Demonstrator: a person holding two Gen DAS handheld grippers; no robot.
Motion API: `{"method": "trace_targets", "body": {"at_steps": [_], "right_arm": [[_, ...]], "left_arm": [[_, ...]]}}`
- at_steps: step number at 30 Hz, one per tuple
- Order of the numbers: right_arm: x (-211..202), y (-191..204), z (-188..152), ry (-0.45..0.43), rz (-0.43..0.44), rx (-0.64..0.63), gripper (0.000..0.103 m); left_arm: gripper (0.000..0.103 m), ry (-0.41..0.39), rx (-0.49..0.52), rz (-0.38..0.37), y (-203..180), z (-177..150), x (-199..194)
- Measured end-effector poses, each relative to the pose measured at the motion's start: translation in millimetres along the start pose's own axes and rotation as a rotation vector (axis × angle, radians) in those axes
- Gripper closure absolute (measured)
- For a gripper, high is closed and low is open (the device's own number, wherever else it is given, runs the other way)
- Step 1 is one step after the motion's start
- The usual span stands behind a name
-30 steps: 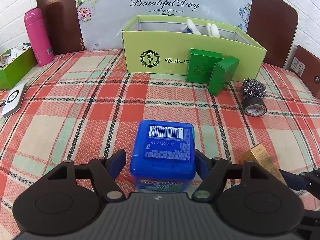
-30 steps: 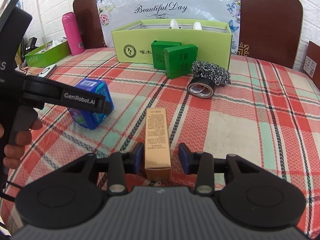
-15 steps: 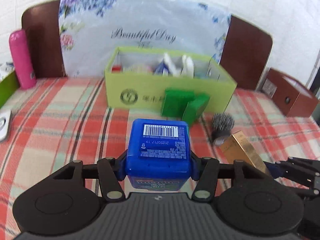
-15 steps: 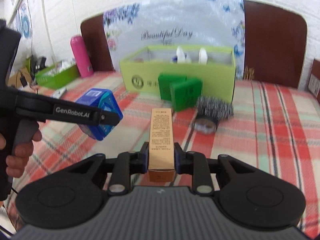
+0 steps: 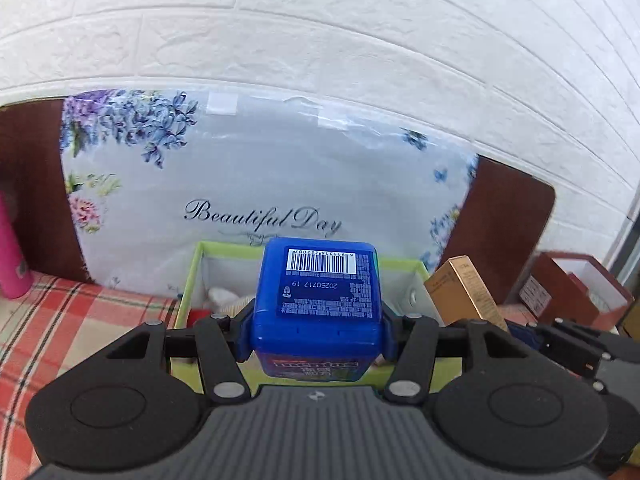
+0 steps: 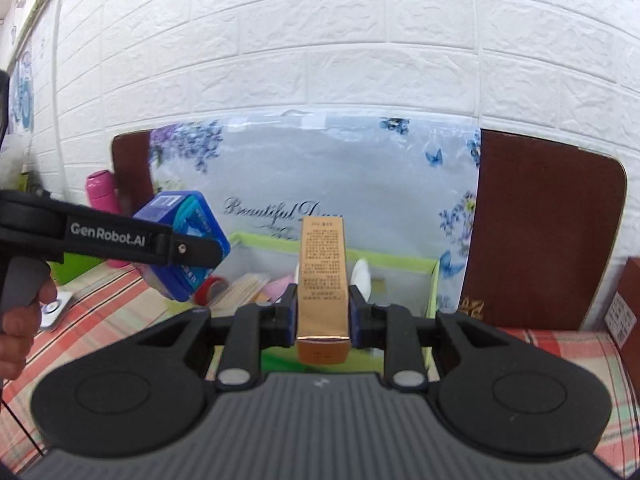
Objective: Organize objects
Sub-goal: 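Lift the mentos box and tan box over the green box and release them, then move both grippers back from the lime-green box toward the table items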
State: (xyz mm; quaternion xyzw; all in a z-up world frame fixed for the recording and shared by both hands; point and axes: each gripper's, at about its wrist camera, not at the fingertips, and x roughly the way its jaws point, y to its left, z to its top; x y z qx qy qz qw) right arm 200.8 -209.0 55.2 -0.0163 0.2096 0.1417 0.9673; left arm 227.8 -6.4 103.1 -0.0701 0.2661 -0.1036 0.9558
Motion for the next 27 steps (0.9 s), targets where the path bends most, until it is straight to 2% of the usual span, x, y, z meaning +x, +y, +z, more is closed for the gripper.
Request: {"method": "trace_targets", "body": {"at_steps": [5, 6, 7, 8, 9, 10, 12, 13, 14, 16, 19, 24, 27], "right_arm": [[49, -1, -1, -0.01, -0.043, -0.035, 0.079], [60, -2, -3, -0.004, -0.036, -0.035, 0.079], [71, -2, -8, 0.008, -0.03, -0.048, 0.073], [80, -1, -13, 0.026, -0.042, -0.066, 0.05], [85, 0, -20, 0.039, -0.07, -0.088, 0.039], [85, 1, -26, 0.03, -0.087, -0.106, 0.031], [81, 0, -36, 0.015, -0.092, -0.119, 0.025], [79, -1, -39, 0.015, -0.095, -0.113, 0.018], [77, -2, -41, 0.013, -0.097, -0.101, 0.014], [69, -4, -44, 0.016, -0.094, -0.074, 0.012], [53, -6, -43, -0.003, -0.092, -0.051, 0.001], [21, -6, -35, -0.039, -0.098, -0.041, 0.0], [-2, -4, -35, -0.058, -0.095, -0.035, 0.0]], "left_arm": [[0.044, 0.007, 0.023, 0.045, 6, 8, 49], [0.037, 0.005, 0.027, 0.055, 8, 6, 58], [0.028, 0.002, 0.035, 0.067, 9, 2, 65], [0.018, 0.007, 0.047, 0.095, 10, -3, 71], [0.018, 0.009, 0.06, 0.119, 11, -8, 73], [0.018, 0.012, 0.071, 0.123, 12, -13, 72], [0.018, 0.017, 0.063, 0.098, 19, -21, 68], [0.018, 0.018, 0.047, 0.098, 22, -24, 64], [0.018, 0.018, 0.03, 0.098, 24, -26, 59], [0.018, 0.019, 0.01, 0.094, 24, -28, 53], [0.018, 0.04, 0.0, 0.094, 20, -29, 43], [0.018, 0.041, -0.002, 0.083, 5, -29, 17], [0.018, 0.044, 0.03, 0.112, -7, -33, -2]]}}
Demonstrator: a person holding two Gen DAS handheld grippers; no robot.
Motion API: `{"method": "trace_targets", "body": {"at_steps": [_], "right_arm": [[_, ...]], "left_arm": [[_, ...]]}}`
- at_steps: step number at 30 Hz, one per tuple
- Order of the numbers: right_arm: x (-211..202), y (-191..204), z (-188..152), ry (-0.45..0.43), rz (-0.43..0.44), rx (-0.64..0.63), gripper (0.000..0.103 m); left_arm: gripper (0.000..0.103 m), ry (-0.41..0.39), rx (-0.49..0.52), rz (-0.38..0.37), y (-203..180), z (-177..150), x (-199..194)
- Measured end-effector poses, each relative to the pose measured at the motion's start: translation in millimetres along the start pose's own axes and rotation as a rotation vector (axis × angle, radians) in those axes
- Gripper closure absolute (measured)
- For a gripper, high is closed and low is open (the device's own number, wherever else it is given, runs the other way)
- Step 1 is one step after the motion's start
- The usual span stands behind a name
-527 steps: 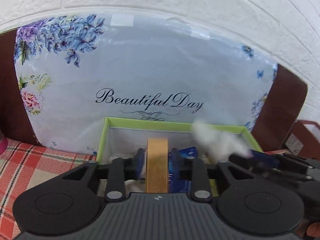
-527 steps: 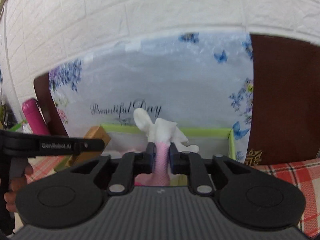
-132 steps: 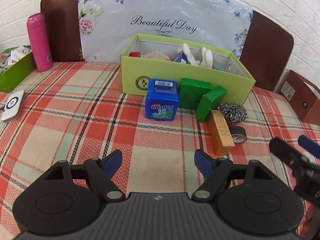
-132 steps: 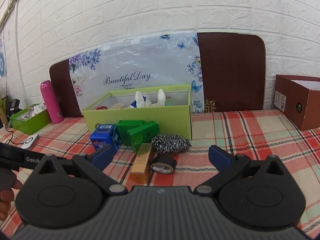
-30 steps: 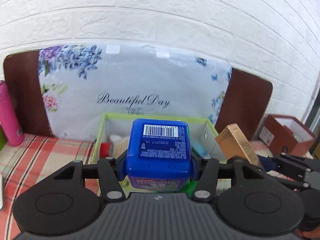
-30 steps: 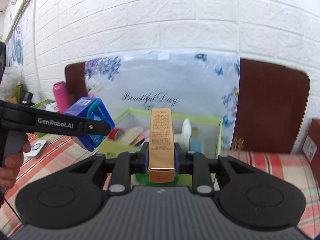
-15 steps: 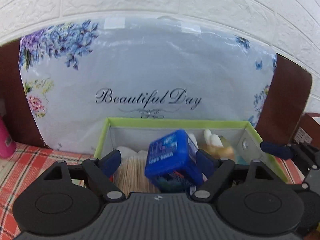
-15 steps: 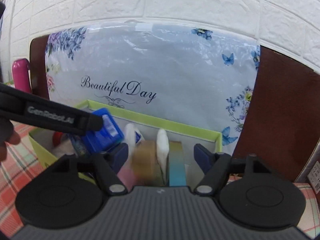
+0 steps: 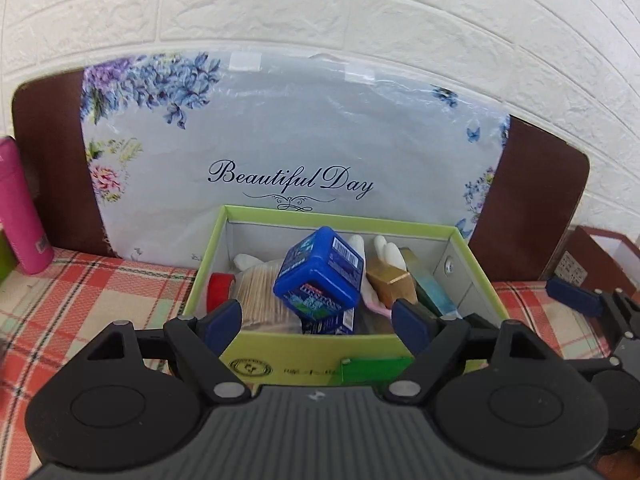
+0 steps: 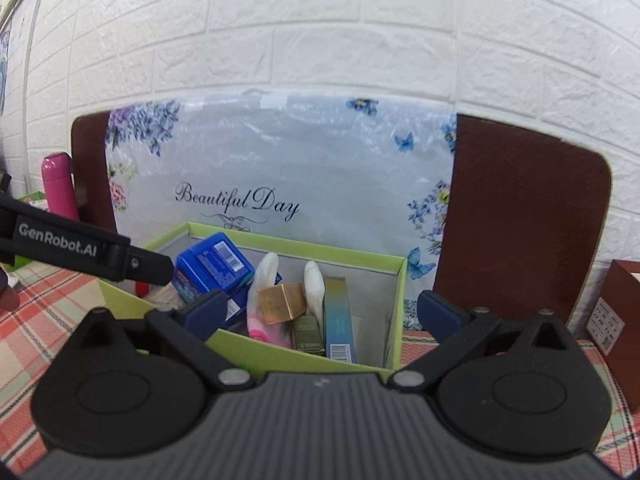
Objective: Organize objects
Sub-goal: 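Move both grippers back from the lime-green box toward the table items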
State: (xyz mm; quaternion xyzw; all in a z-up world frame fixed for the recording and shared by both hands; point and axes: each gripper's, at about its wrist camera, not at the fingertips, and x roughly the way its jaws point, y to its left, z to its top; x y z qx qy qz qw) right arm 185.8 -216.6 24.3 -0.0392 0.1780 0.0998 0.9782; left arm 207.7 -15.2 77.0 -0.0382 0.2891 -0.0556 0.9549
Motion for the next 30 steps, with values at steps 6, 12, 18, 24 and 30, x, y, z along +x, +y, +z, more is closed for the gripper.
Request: {"method": "trace_targets", "body": {"at_steps": [6, 12, 18, 24, 30], "right_arm": [[-43, 1, -10, -0.007, -0.002, 0.036, 0.0], [-76, -2, -32, 0.015, -0.004, 0.088, 0.0], [-98, -4, -59, 0.066, -0.013, 0.123, 0.0], [-108, -4, -79, 0.111, -0.023, 0.147, 0.0], [-111, -3, -94, 0.145, -0.027, 0.162, 0.0]], "left_arm": [[0.018, -0.001, 0.026, 0.023, -12, -22, -34], [0.018, 0.031, 0.037, 0.03, -22, -55, -53], [0.018, 0.065, 0.027, 0.038, -25, -83, -62], [0.018, 0.121, 0.007, 0.053, -20, -102, -60], [0.018, 0.151, -0.008, 0.076, -14, -113, -56]]}}
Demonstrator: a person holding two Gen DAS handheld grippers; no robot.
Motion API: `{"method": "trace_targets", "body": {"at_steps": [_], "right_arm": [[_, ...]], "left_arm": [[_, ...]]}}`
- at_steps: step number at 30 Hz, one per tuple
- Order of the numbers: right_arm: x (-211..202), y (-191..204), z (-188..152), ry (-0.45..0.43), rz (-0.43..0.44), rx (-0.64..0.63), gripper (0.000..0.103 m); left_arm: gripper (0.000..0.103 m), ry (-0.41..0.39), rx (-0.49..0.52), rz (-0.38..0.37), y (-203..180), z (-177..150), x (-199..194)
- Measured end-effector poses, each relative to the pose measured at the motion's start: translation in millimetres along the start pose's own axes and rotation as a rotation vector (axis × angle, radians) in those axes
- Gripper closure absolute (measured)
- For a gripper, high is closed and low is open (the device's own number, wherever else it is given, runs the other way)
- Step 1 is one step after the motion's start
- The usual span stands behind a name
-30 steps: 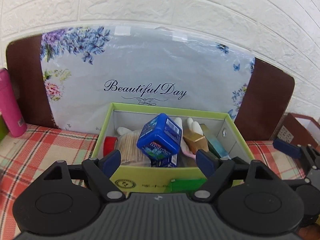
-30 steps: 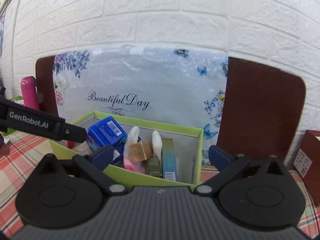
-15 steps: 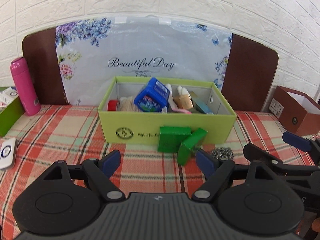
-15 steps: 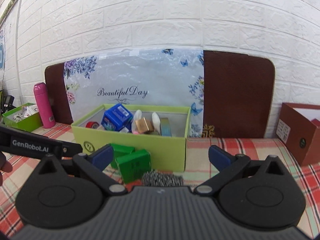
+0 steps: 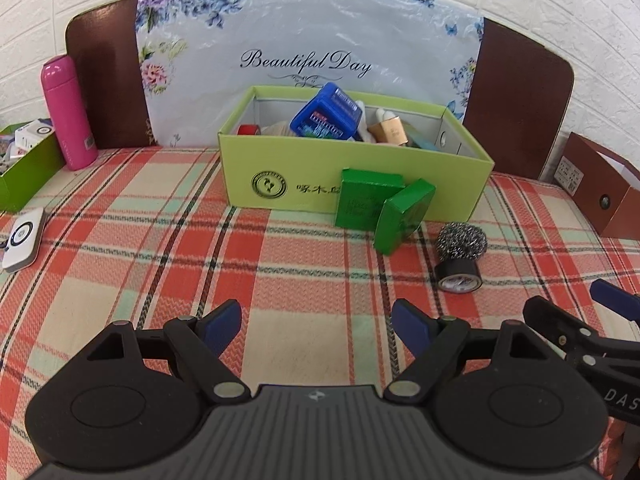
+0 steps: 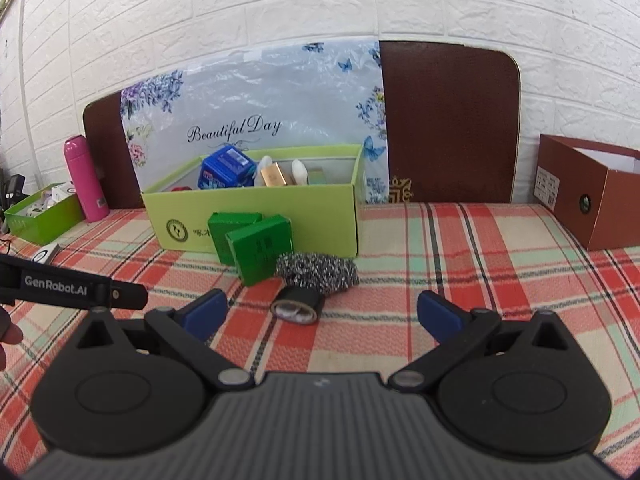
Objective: Organize objects
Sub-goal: 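Move both grippers back from the lime-green box toward the table items, then grasp the black tape roll with the right gripper while the left gripper reaches the green box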
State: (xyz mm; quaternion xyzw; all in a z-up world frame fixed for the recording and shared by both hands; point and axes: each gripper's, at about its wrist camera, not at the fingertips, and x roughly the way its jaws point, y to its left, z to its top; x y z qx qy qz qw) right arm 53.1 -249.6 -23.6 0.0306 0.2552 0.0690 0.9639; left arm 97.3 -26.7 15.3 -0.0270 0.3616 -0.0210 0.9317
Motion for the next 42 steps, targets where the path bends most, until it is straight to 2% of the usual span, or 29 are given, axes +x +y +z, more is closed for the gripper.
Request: {"method": "trace_targets", "body": {"at_steps": [6, 12, 13, 16, 21, 24, 26, 29, 35, 42], "right_arm": [[7, 3, -10, 0.034, -0.004, -0.003, 0.0], [35, 9, -20, 0.081, 0.0, -0.012, 0.0], [43, 10, -21, 0.095, 0.002, -0.01, 0.001], [64, 13, -22, 0.122, 0.002, 0.001, 0.013], [90, 17, -12, 0.115, 0.01, 0.04, 0.015], [101, 22, -4, 0.099, -0.021, 0.019, 0.028], [105, 23, -3, 0.107, -0.029, 0.008, 0.056], [98, 19, -6, 0.11, -0.022, 0.026, 0.056], [68, 11, -19, 0.126, 0.008, 0.029, 0.056], [40, 3, -28, 0.128, 0.027, 0.048, 0.056]], "left_arm": [[0.018, 0.03, -0.015, 0.029, 9, -8, 12], [0.018, 0.039, -0.06, 0.013, 24, -15, 19], [0.018, 0.04, -0.066, 0.011, 26, -15, 19], [0.018, 0.036, -0.068, 0.01, 30, -17, 19], [0.018, 0.033, -0.076, -0.021, 33, -15, 19], [0.018, 0.029, -0.077, -0.061, 29, -11, 18], [0.018, 0.016, -0.067, -0.084, 24, -6, 17], [0.018, -0.008, -0.045, -0.112, 16, 2, 17], [0.026, -0.022, -0.015, -0.181, -6, 29, 37], [0.028, -0.047, 0.041, -0.168, -32, 58, 73]]}}
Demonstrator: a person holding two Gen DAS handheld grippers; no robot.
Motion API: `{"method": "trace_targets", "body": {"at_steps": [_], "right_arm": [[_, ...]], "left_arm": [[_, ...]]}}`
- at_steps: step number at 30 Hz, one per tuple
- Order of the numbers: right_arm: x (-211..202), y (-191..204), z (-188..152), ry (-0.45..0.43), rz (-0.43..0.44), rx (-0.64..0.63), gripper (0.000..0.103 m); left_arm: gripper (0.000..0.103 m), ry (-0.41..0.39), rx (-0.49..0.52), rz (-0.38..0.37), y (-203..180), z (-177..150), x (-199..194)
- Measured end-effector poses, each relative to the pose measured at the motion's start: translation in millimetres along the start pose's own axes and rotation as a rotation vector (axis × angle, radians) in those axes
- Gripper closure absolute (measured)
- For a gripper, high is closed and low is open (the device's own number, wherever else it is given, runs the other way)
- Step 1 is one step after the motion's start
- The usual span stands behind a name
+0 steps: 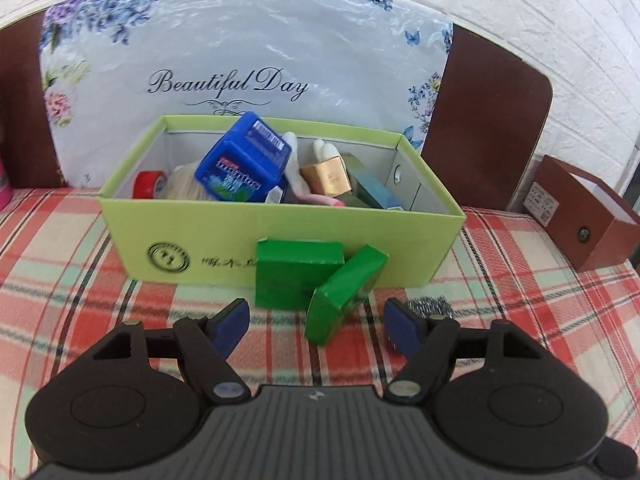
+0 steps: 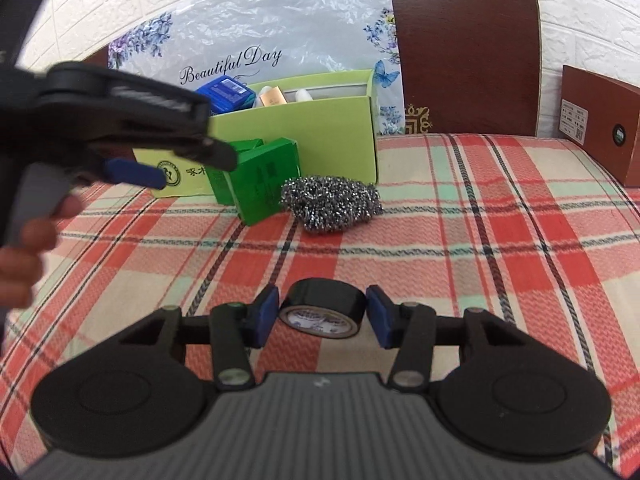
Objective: Organize objects
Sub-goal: 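Grasp the black tape roll with the right gripper while the left gripper reaches the green box, then grasp the green printed box with the left gripper and lift it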
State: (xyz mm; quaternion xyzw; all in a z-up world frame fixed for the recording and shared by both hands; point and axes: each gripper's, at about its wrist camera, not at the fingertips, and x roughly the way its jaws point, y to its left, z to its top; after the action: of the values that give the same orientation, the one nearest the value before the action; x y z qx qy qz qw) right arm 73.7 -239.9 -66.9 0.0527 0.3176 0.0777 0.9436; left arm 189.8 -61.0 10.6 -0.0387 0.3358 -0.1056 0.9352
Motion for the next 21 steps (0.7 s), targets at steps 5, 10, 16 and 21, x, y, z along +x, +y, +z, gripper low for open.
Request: {"method": "trace_targets", "body": {"at_steps": [5, 10, 16, 21], "right_arm": [[-8, -4, -2, 0.002, 0.001, 0.016, 0.056], [-19, -3, -6, 0.003, 0.042, 0.009, 0.056], [-39, 4, -17, -0.002, 0.101, -0.027, 0.056], [-54, 6, -29, 0.022, 0.14, -0.041, 0.056]], "left_arm": [[0.08, 0.073, 0.048, -0.039, -5, 3, 23], [0.083, 0.079, 0.023, -0.099, 5, -13, 0], [0.083, 0.081, -0.019, -0.101, 32, -55, -58], [0.082, 0.139, -0.138, -0.142, 65, -88, -88]]}}
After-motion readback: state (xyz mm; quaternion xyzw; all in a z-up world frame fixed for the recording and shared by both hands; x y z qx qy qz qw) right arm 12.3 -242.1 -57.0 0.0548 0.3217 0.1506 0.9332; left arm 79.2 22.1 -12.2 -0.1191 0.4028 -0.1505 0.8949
